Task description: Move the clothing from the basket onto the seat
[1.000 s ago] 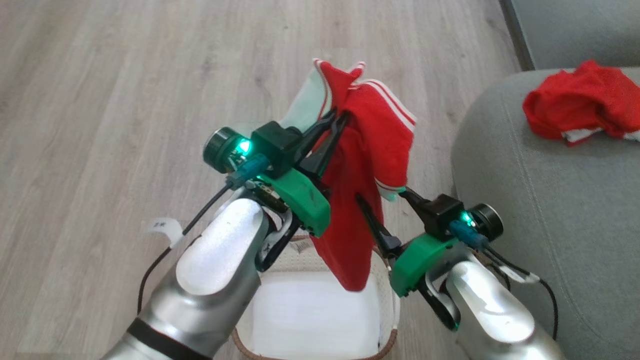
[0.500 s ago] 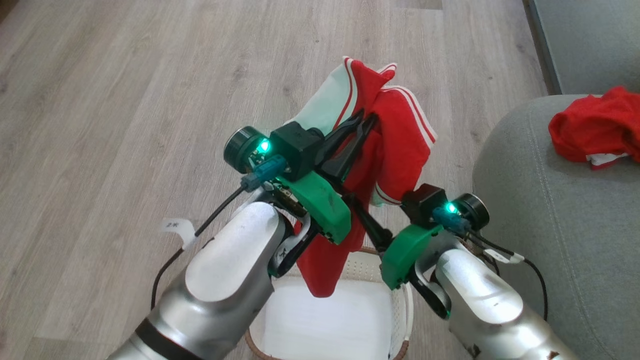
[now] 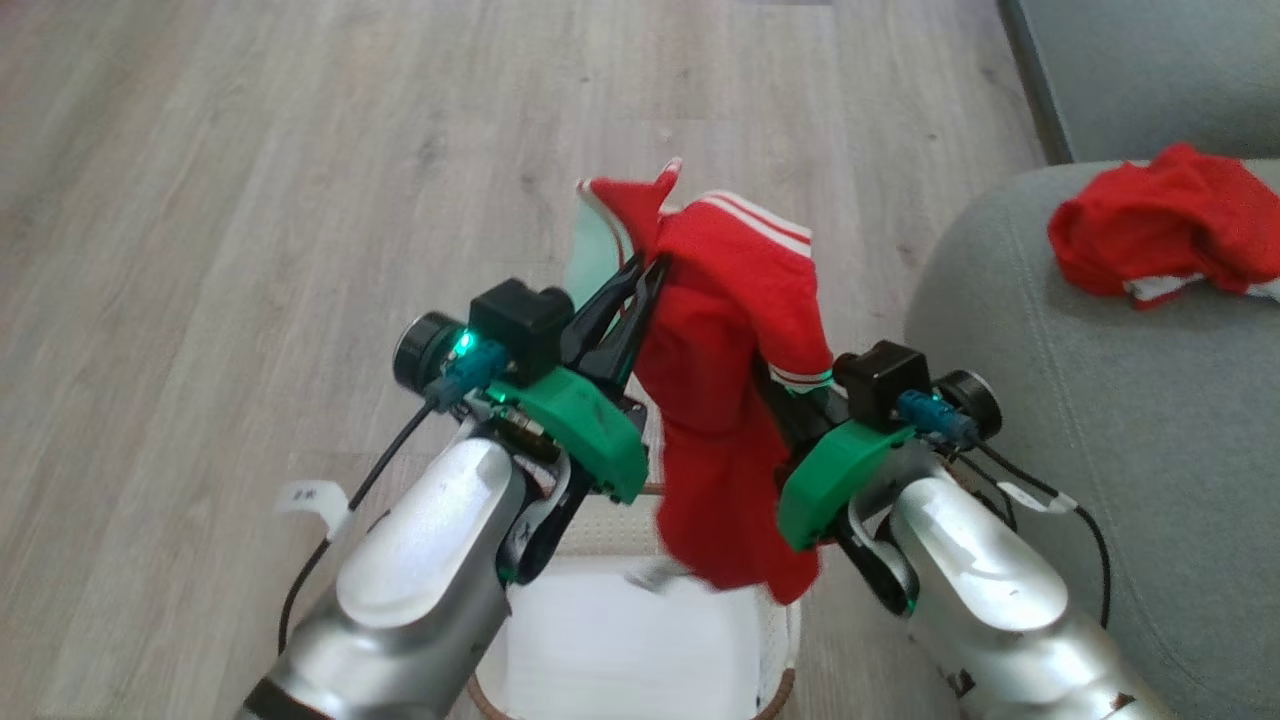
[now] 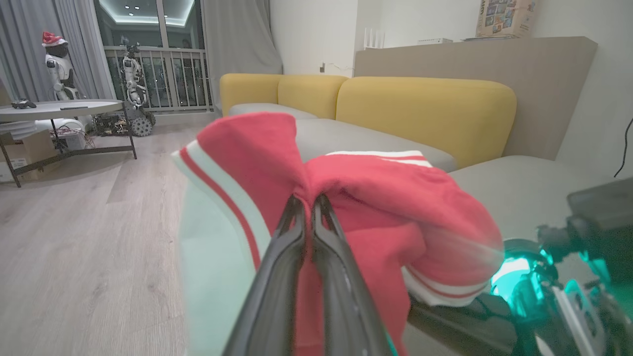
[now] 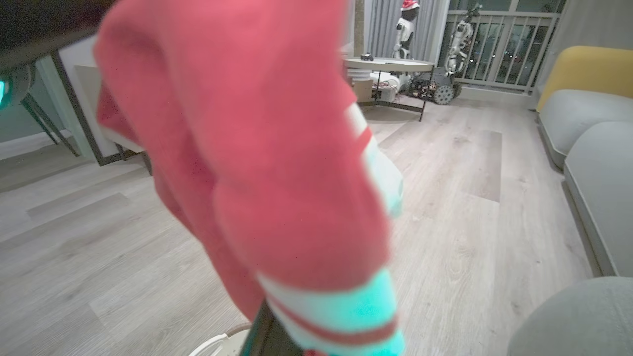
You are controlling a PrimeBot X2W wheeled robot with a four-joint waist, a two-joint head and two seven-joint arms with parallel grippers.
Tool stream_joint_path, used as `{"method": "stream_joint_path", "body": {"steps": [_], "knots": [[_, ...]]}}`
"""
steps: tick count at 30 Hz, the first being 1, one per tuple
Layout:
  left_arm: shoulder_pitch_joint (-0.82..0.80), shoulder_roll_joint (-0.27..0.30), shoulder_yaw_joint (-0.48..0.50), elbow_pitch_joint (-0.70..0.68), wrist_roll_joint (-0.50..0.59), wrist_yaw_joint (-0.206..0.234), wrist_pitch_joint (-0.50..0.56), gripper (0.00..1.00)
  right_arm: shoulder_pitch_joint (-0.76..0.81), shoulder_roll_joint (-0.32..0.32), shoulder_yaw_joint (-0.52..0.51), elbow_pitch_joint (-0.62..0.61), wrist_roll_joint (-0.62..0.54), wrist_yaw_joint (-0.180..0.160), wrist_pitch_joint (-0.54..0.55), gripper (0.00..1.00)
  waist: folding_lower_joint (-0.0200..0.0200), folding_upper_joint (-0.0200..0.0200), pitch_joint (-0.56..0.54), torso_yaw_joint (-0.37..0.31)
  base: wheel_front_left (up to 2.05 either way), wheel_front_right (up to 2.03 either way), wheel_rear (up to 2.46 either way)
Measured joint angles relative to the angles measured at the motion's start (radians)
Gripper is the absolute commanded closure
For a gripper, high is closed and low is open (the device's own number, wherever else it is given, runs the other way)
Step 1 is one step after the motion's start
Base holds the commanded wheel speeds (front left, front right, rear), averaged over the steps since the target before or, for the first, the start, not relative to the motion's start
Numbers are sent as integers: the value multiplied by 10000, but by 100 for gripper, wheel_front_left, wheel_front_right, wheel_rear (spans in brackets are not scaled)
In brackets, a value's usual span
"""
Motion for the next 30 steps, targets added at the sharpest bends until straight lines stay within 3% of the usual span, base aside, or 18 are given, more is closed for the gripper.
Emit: {"method": "stream_joint_path", "body": {"steps": [4, 6, 7, 8, 30], "knots": [[279, 65, 48, 167, -21, 84, -171, 64, 0, -8, -449, -224, -362, -2, 0, 100, 0, 0, 49, -353, 0, 0, 0], [405, 71, 94, 234, -128, 92, -257, 37, -6, -19, -685, -334, -510, 0, 0, 100, 0, 0, 75, -552, 0, 0, 0], [457, 69, 92, 270, -169, 121, -272, 5, -12, -42, -798, -391, -568, 0, 0, 100, 0, 0, 89, -655, 0, 0, 0], [514, 69, 96, 297, -180, 148, -339, 0, -27, -65, -880, -445, -639, 0, 0, 100, 0, 0, 102, -760, 0, 0, 0], [838, 109, -19, 686, -167, 215, -784, 0, -1610, -1639, -2046, -1037, -1354, 0, 88, 100, 0, 0, 973, -3514, 0, 0, 0]]}}
